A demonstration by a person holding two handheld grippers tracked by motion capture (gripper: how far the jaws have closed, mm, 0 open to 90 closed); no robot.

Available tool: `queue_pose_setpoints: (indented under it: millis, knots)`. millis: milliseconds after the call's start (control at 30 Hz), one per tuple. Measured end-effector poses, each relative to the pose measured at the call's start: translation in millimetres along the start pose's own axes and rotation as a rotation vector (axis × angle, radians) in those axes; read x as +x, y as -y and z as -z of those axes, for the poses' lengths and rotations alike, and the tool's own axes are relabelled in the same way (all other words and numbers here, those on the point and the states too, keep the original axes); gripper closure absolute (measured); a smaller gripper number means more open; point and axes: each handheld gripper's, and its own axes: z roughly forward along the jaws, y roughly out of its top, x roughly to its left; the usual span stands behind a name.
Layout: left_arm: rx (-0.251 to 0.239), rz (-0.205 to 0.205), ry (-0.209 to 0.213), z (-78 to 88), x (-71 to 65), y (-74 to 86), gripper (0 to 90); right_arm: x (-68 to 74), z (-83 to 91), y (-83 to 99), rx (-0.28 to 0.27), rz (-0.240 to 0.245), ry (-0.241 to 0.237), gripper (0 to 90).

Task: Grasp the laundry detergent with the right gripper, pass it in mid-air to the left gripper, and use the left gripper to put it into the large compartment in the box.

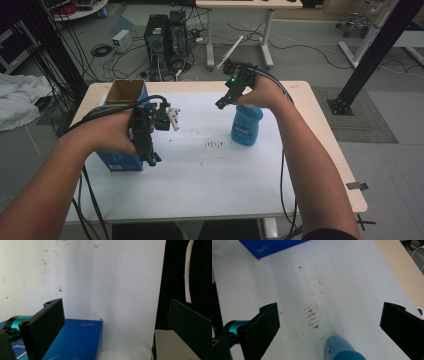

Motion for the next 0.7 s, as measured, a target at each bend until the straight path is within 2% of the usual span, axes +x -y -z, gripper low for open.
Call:
queue_pose_setpoints:
  millis: [133, 167, 200, 233, 333, 367, 500, 700]
  knots:
    - [-0.002, 0.003, 0.0, -1.0, -0.8, 1.3, 1.7, -1.0, -0.1, 1.5, -0.018, -0.011, 0.004, 1.7]
    - [-0.001, 0.006, 0.001, -1.9, -1.5, 3.1, 1.7, -5.7, 2.1, 5.8, -0.09, -0.048, 0.033, 1.7]
    - [-0.005, 0.008, 0.0, -2.4, -2.1, 3.8, 1.7, -6.6, 2.4, 6.3, -0.104, -0.05, 0.037, 1.7]
    - [-0.005, 0.009, 0.002, -2.4, -2.3, 4.2, 1.7, -7.9, 4.3, 7.5, -0.125, -0.071, 0.051, 1.7]
    - [-0.005, 0.009, 0.002, -2.4, -2.3, 4.2, 1.7, -10.0, 5.7, 8.7, -0.145, -0.083, 0.059, 1.7]
    - [-0.01, 0.011, 0.001, -2.1, -3.8, 5.1, 1.7, -14.6, 10.7, 12.7, -0.195, -0.119, 0.099, 1.7]
    - [-0.013, 0.005, 0.001, -3.3, -4.7, 4.6, 1.7, -19.5, 17.1, 19.9, -0.236, -0.154, 0.14, 1.7]
    - [-0.013, -0.003, 0.002, -5.6, -5.1, 1.3, 1.7, -25.4, 28.3, 35.5, -0.279, -0.184, 0.155, 1.7]
